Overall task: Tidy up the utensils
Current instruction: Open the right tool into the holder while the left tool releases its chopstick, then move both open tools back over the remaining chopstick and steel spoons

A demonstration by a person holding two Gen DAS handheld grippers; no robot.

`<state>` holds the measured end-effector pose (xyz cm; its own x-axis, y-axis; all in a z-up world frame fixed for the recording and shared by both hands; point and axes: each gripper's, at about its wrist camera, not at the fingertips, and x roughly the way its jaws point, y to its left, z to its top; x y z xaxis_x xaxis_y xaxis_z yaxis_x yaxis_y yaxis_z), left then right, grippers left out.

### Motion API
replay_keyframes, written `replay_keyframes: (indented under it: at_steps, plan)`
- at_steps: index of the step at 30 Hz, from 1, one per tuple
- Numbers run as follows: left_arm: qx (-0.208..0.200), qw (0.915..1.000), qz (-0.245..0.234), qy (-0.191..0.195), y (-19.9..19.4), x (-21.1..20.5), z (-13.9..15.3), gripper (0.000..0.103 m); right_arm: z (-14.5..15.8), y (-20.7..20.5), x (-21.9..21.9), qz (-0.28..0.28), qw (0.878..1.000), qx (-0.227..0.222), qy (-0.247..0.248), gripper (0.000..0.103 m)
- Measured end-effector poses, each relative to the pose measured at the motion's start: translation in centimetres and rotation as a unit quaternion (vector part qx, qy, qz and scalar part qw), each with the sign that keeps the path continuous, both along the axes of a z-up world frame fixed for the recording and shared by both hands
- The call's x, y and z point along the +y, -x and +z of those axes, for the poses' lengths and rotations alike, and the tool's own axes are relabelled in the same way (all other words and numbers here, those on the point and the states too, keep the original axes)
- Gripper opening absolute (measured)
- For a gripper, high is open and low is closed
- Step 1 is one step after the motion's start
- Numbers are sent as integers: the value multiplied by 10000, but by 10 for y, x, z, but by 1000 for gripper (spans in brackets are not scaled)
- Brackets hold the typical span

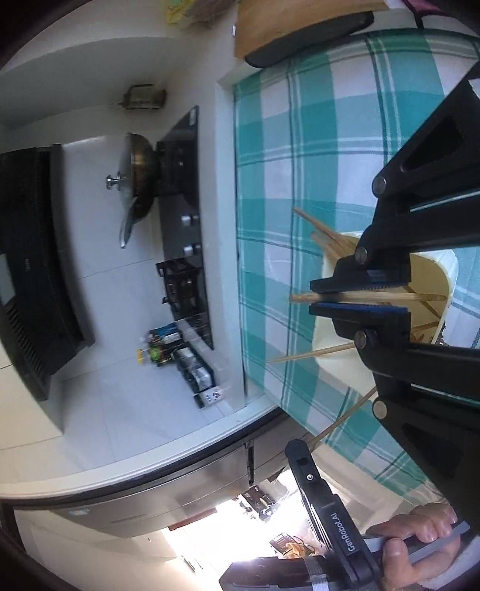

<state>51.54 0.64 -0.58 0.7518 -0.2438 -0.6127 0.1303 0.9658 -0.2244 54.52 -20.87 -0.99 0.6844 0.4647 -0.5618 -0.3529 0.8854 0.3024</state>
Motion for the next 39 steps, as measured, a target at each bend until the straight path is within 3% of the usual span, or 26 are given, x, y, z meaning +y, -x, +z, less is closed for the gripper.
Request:
replay_keyframes:
  at_steps: [2,3,4,5,6,7,9,12,15,19,22,24,29,39]
  plan:
    - [145,9998,-37,-97,-3,-4,-6,5,-9,-10,4,-9,9999,124,53,8]
    - [196,9997,-28,-143,-3,-6,-7,11,-11,-13,5,-58,9998,151,71,9]
    - [231,9996,-31,-146,-2,-5,-6,30,-13,-16,4,-96,9997,199,45,9]
    - [231,9996,-16,-134,2,-3,-6,41,-14,-18,3,-142,9996,261,9,10]
    - [194,9997,27,-129,8,0,-4,61,-13,-15,1,-155,9995,277,-55,21]
    - [162,9997,72,-139,15,3,-3,68,-11,-12,-2,-168,9995,238,-131,39]
    - [183,9997,99,-130,33,11,-3,70,-3,1,-11,-240,9995,0,-228,56]
    - [347,9993,87,-59,63,22,-14,82,1,26,-26,-322,9993,-185,-77,56]
    - [408,9986,219,-257,105,31,-42,92,-17,69,-51,-445,9987,-145,183,57]
    - [764,9937,602,-566,152,38,-98,92,-79,134,-94,-740,9954,160,595,58]
    - [920,9898,873,-642,174,41,-130,92,-134,176,-128,-1180,9851,740,1007,58]
    - [1038,9874,1025,-614,183,42,-149,92,-155,201,-142,-1423,9773,910,1279,58]
    - [1199,9837,1240,-502,190,41,-174,92,-169,241,-150,-1709,9680,950,1575,58]
    - [1301,9798,1269,-840,186,29,-188,97,-178,240,-114,-1405,9649,915,2019,58]
